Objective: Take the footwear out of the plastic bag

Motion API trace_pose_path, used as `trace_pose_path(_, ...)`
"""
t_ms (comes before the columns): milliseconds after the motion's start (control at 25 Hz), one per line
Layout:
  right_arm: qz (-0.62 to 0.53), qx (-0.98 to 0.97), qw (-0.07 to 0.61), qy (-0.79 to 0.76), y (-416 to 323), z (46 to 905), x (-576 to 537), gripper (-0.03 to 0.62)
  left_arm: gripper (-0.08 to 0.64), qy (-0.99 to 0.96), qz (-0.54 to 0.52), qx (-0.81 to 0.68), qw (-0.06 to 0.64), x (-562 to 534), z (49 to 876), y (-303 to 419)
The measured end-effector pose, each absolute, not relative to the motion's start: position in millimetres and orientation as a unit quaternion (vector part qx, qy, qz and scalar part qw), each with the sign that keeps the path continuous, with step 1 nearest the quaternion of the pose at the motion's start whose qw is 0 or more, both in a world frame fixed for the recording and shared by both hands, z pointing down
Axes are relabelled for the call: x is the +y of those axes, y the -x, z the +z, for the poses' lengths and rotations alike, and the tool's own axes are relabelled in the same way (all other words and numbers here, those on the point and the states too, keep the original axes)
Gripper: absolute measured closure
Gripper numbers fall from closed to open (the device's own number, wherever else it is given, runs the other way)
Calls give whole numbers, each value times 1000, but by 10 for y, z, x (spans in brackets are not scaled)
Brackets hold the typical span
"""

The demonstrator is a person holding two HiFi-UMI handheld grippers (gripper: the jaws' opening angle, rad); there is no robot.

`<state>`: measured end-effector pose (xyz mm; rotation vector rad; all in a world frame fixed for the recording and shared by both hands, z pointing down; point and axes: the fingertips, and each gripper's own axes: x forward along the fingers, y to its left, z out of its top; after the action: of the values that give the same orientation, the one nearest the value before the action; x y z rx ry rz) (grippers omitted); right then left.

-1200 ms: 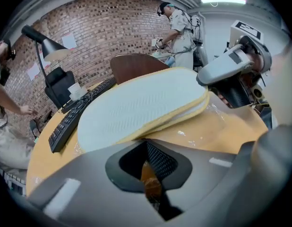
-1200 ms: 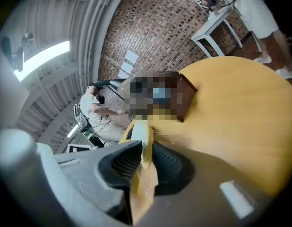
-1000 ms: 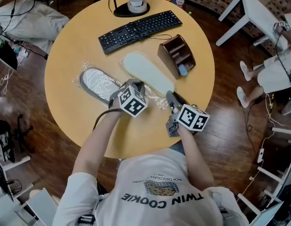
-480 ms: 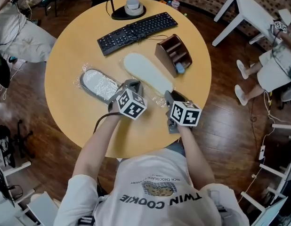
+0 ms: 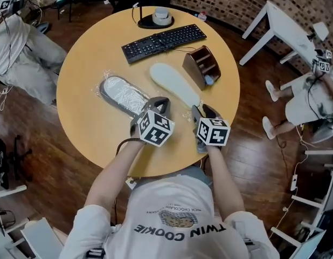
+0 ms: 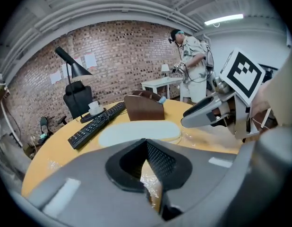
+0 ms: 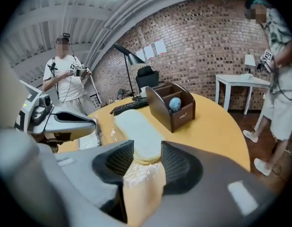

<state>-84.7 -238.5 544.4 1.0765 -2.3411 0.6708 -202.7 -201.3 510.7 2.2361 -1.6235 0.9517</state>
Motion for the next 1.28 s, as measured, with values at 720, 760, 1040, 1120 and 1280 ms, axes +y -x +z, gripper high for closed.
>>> trace_pose_path(720,153,-928,199,-276,704,4536,-1422,428,560,-720,194,-649,148,-1252,4516,1213)
trace_pose_path(760,154,-931,196,-266,646,4518,-1377,430,560,-716,193,-654,150,-1219,4504,1126)
trace_pose_path(1040,151,-946,187,-218,98,4482,-1096,440,560,-687,185,-686,156,-1005,4459,503)
trace_pose_path(1120,152,-950,183,-202,-83,4471,-998,453,560,-677,177,-697,157,-927,4443,316)
trace_pose_path(1280,151,-957,173,-180,-436,4392,-846,489,560,-659,170,-716,153,-758,4374,-36)
